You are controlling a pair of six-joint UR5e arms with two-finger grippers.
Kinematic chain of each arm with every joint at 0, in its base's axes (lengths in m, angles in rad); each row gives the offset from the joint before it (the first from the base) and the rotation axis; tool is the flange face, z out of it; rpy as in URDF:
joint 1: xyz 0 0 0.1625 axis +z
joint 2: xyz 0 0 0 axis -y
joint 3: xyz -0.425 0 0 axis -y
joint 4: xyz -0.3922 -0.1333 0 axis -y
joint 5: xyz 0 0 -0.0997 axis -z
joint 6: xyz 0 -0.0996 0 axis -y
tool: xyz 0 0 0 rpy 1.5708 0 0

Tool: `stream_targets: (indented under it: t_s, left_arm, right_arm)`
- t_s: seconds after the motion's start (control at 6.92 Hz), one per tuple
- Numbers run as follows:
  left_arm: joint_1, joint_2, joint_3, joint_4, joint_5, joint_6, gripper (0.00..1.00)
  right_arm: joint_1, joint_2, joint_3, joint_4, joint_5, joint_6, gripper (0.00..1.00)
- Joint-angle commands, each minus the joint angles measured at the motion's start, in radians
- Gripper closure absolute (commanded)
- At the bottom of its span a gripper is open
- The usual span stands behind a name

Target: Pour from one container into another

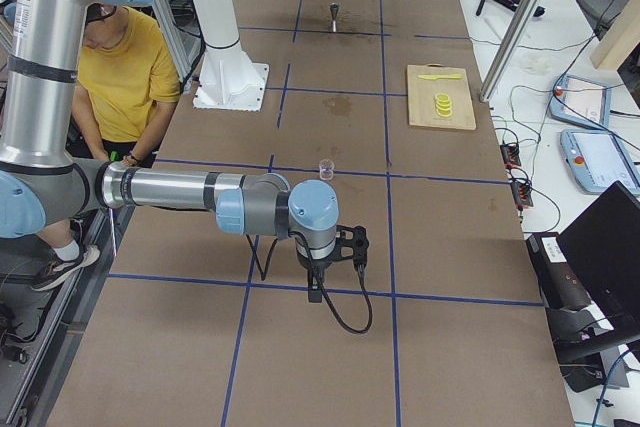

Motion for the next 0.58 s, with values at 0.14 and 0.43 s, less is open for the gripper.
stream_targets:
  t_s: [0.14, 0.43]
  left_arm:
    - [0.001, 0.000, 0.001, 0.000, 0.000, 0.000, 0.00]
    - [0.001, 0.000, 0.001, 0.000, 0.000, 0.000, 0.00]
  right_arm:
    - [0.000, 0.000, 0.010, 0.009, 0.005, -0.003, 0.00]
    - [0.000, -0.008, 0.008, 0.055, 0.007, -0.002, 0.00]
